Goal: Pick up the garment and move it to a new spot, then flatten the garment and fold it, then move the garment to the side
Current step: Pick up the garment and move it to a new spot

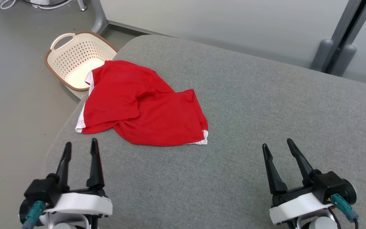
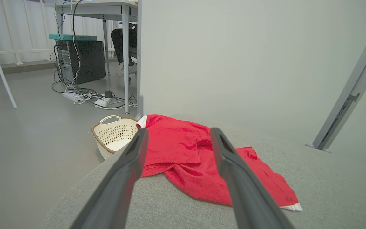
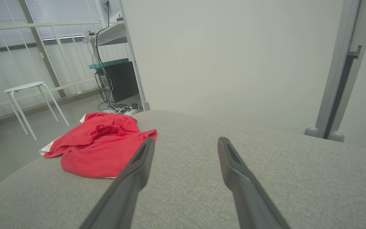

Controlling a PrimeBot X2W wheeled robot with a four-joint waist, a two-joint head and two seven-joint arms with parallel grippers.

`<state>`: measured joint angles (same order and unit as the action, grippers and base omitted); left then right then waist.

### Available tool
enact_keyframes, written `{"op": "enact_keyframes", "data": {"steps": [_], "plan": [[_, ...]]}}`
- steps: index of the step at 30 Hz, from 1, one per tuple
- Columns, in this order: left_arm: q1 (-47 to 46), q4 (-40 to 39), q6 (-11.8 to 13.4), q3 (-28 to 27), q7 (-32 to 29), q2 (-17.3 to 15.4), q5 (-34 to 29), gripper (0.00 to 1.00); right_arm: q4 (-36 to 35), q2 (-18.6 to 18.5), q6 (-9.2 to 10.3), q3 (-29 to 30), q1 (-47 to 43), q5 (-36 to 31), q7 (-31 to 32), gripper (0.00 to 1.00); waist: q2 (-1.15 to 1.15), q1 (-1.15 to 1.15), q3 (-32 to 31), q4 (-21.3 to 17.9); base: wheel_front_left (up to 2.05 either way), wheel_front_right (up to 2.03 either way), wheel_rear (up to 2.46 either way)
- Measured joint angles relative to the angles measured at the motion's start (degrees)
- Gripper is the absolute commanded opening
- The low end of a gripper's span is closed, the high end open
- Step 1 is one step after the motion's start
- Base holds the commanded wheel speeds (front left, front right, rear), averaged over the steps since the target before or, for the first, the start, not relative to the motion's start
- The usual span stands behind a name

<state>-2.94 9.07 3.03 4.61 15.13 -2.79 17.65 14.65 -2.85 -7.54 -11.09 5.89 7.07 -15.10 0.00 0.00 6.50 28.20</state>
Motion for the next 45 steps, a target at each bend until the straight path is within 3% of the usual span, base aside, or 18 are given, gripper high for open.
{"op": "enact_keyframes", "data": {"steps": [6,13,18,23,29,39,42,45], "plan": [[-3.91,2.85,-1.31,-4.48,0.01,-0.07,0.73,1.00,-1.27,-0.35,0.00,1.65,1.08,-1.47,0.00,1.00,0.00,0.00,2.96,-0.64,0.00,0.00,0.00],[-13.78,16.58,-5.25,-6.60,-0.24,-1.64,0.19,1.00,-6.90,-4.72,0.00,4.25,4.07,-5.82,1.63,1.00,0.00,0.00,8.63,-1.12,0.00,0.00,0.00],[-23.16,27.70,-6.98,-7.20,-5.47,-5.15,1.90,1.00,-14.30,-8.02,0.00,4.90,5.84,-7.37,5.60,1.00,0.00,0.00,13.35,-1.84,0.00,0.00,0.00],[-30.14,37.43,-7.42,-7.28,-9.73,-9.12,1.97,1.00,-21.03,-10.20,0.00,4.57,7.06,-7.71,9.24,1.00,0.00,0.00,17.54,-3.14,0.00,0.00,0.00],[-36.78,46.87,-8.02,-6.37,-13.22,-11.51,2.07,1.00,-25.95,-13.41,0.00,3.11,6.39,-8.22,12.69,1.00,0.00,0.00,21.00,-5.03,0.00,0.00,0.00],[-42.45,57.48,-9.02,-4.83,-14.74,-12.87,2.10,0.99,-28.87,-14.46,0.00,3.64,5.81,-8.17,14.11,1.00,0.00,0.00,22.94,-6.84,0.00,0.00,0.00],[-43.26,59.32,-9.55,-4.35,-15.07,-12.89,2.49,0.00,-28.92,-14.73,0.00,4.01,5.81,-8.17,14.12,1.00,0.00,0.00,22.81,-6.98,0.00,0.00,0.00],[-43.27,59.94,-10.04,-3.60,-13.63,-12.58,2.68,0.00,-28.85,-14.71,0.00,4.43,5.82,-8.17,14.17,1.00,0.00,0.00,22.45,-7.00,0.00,0.00,0.00]]}}
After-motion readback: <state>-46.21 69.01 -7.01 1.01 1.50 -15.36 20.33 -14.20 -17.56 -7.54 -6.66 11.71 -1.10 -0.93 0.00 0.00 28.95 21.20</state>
